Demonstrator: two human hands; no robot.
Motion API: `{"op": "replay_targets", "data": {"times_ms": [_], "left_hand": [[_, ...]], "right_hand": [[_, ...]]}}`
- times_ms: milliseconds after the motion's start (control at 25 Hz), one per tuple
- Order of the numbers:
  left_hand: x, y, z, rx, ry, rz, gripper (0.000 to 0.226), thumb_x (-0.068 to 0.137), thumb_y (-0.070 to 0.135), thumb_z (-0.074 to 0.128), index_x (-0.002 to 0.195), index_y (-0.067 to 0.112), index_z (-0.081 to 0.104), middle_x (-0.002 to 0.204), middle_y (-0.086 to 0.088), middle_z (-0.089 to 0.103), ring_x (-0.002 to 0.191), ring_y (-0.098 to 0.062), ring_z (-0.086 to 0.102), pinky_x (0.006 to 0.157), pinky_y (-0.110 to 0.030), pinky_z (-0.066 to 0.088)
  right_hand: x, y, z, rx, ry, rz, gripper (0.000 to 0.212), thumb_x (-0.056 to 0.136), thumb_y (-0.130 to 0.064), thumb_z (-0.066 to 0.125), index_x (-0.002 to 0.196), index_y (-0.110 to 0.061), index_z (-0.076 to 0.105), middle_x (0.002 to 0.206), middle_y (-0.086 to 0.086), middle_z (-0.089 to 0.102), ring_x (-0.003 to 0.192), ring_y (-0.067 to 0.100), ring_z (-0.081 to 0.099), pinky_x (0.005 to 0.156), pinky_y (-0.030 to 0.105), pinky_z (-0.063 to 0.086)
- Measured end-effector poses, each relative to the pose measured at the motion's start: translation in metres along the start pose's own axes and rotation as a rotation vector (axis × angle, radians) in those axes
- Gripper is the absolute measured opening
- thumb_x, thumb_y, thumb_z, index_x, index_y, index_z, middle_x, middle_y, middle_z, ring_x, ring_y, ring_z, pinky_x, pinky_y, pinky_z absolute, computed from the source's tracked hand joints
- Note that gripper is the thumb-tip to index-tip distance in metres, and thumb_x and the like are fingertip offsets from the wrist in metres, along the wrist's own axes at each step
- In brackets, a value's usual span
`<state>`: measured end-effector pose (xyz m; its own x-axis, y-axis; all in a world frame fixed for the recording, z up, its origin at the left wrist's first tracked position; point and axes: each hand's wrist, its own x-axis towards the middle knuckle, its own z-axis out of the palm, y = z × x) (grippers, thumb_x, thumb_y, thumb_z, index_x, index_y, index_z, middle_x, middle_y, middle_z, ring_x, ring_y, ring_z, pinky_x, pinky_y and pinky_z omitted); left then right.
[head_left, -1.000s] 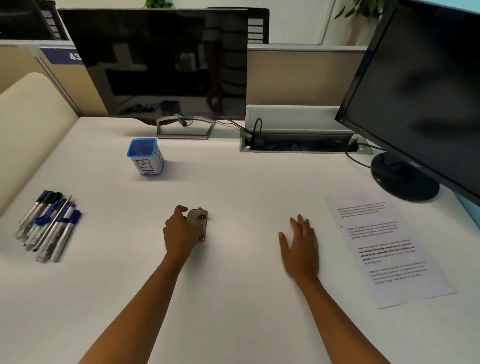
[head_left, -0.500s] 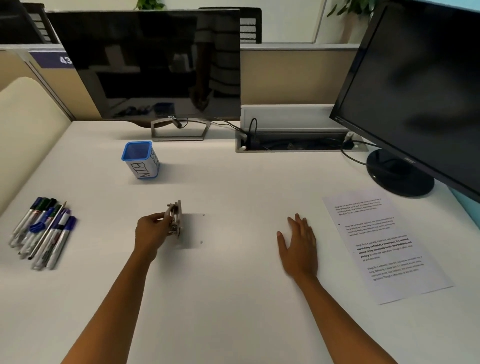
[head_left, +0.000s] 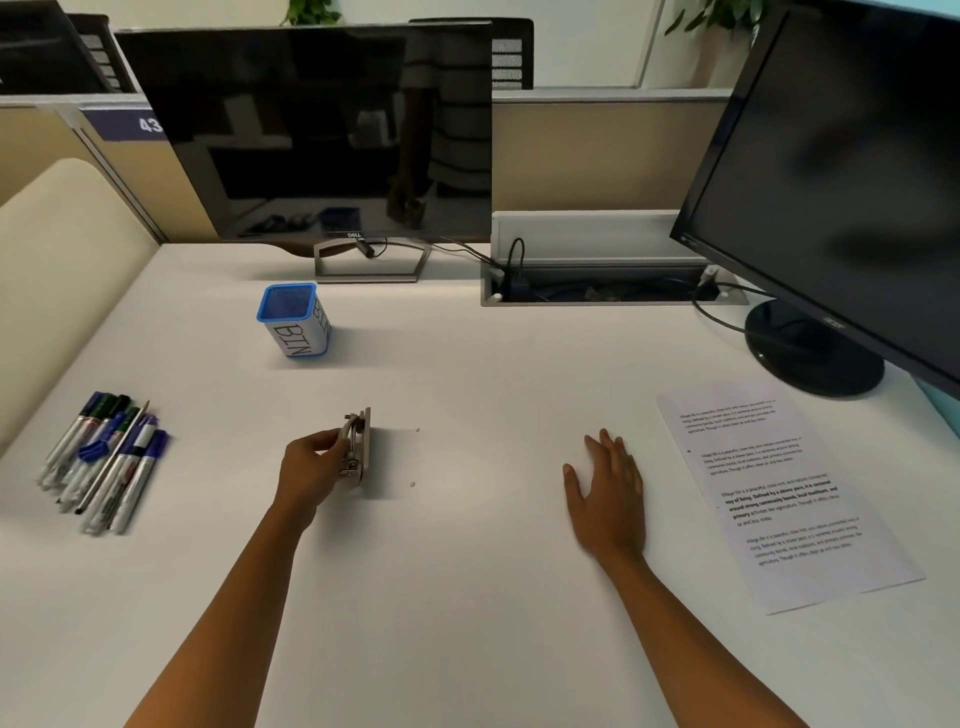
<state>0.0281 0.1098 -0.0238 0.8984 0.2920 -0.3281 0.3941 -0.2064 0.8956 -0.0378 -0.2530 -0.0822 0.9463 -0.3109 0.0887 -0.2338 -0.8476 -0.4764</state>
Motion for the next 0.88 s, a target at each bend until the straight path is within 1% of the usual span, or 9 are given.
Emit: {"op": "replay_targets", "data": {"times_ms": [120, 200, 240, 320, 440, 520, 600, 760, 880], "left_hand": [[-0.001, -0.001, -0.004, -0.015, 0.009, 0.000, 0.010, 0.093, 0.022, 0.066, 0.092, 0.025, 0.075, 0.088, -0.003, 0.074, 0.080, -0.025, 0.067, 0.093, -0.051, 0.056], [0.000, 0.001, -0.008, 0.044, 0.051, 0.044, 0.009, 0.093, 0.026, 0.066, 0.091, 0.025, 0.075, 0.090, 0.000, 0.074, 0.085, -0.026, 0.069, 0.090, -0.046, 0.057], [-0.001, 0.003, -0.010, 0.118, 0.092, 0.086, 0.011, 0.093, 0.027, 0.065, 0.088, 0.023, 0.074, 0.089, -0.001, 0.073, 0.087, -0.028, 0.069, 0.086, -0.041, 0.056], [-0.004, 0.005, -0.010, 0.348, 0.212, 0.180, 0.022, 0.096, 0.027, 0.060, 0.087, 0.010, 0.071, 0.092, -0.009, 0.068, 0.087, -0.034, 0.064, 0.073, -0.035, 0.047], [-0.008, 0.004, -0.006, 0.550, 0.312, 0.189, 0.024, 0.096, 0.022, 0.057, 0.095, 0.000, 0.065, 0.105, -0.018, 0.054, 0.078, -0.037, 0.051, 0.074, -0.035, 0.036], [-0.008, 0.001, -0.004, 0.589, 0.315, 0.202, 0.022, 0.095, 0.023, 0.057, 0.089, 0.002, 0.061, 0.105, -0.017, 0.052, 0.070, -0.033, 0.048, 0.073, -0.036, 0.037], [-0.007, -0.002, -0.002, 0.649, 0.306, 0.238, 0.021, 0.095, 0.024, 0.057, 0.088, 0.003, 0.059, 0.105, -0.016, 0.052, 0.069, -0.035, 0.052, 0.072, -0.036, 0.039], [-0.008, -0.002, 0.003, 0.710, 0.300, 0.236, 0.024, 0.094, 0.026, 0.057, 0.094, 0.002, 0.061, 0.111, -0.015, 0.053, 0.074, -0.041, 0.059, 0.069, -0.037, 0.042], [-0.011, -0.003, 0.008, 0.728, 0.380, 0.330, 0.031, 0.088, 0.018, 0.064, 0.115, 0.003, 0.064, 0.120, -0.016, 0.053, 0.097, -0.041, 0.057, 0.076, -0.045, 0.049]], "right_hand": [[0.000, 0.001, 0.000, 0.010, 0.007, -0.001, 0.053, 0.097, -0.043, 0.047, 0.145, -0.019, 0.042, 0.159, -0.002, 0.029, 0.149, 0.016, 0.020, 0.122, 0.036, 0.020], [0.000, 0.001, 0.000, 0.008, 0.011, -0.003, 0.053, 0.097, -0.043, 0.048, 0.145, -0.019, 0.042, 0.159, -0.002, 0.029, 0.149, 0.017, 0.020, 0.122, 0.037, 0.020], [0.000, 0.000, 0.000, 0.006, 0.010, -0.005, 0.053, 0.097, -0.043, 0.048, 0.145, -0.019, 0.042, 0.159, -0.002, 0.029, 0.149, 0.017, 0.020, 0.122, 0.036, 0.020], [0.001, 0.000, 0.001, 0.002, 0.009, -0.008, 0.054, 0.097, -0.043, 0.047, 0.145, -0.019, 0.042, 0.159, -0.002, 0.029, 0.149, 0.017, 0.020, 0.122, 0.036, 0.019], [0.001, 0.000, 0.001, 0.000, 0.010, -0.006, 0.053, 0.097, -0.043, 0.047, 0.144, -0.019, 0.042, 0.158, -0.001, 0.031, 0.149, 0.017, 0.021, 0.122, 0.036, 0.020], [0.001, 0.001, 0.002, 0.001, 0.011, -0.006, 0.053, 0.097, -0.042, 0.048, 0.144, -0.019, 0.043, 0.158, -0.001, 0.032, 0.149, 0.018, 0.021, 0.122, 0.037, 0.020], [0.002, 0.000, 0.002, 0.000, 0.014, -0.009, 0.053, 0.096, -0.042, 0.048, 0.144, -0.019, 0.043, 0.158, -0.001, 0.032, 0.149, 0.018, 0.022, 0.121, 0.037, 0.021], [0.001, 0.000, 0.002, -0.003, 0.010, -0.004, 0.053, 0.096, -0.042, 0.048, 0.144, -0.019, 0.042, 0.158, -0.001, 0.032, 0.149, 0.018, 0.022, 0.121, 0.036, 0.021], [0.001, 0.000, 0.002, -0.004, 0.010, 0.000, 0.053, 0.096, -0.042, 0.049, 0.144, -0.019, 0.042, 0.158, -0.001, 0.032, 0.149, 0.018, 0.022, 0.121, 0.037, 0.021]]}}
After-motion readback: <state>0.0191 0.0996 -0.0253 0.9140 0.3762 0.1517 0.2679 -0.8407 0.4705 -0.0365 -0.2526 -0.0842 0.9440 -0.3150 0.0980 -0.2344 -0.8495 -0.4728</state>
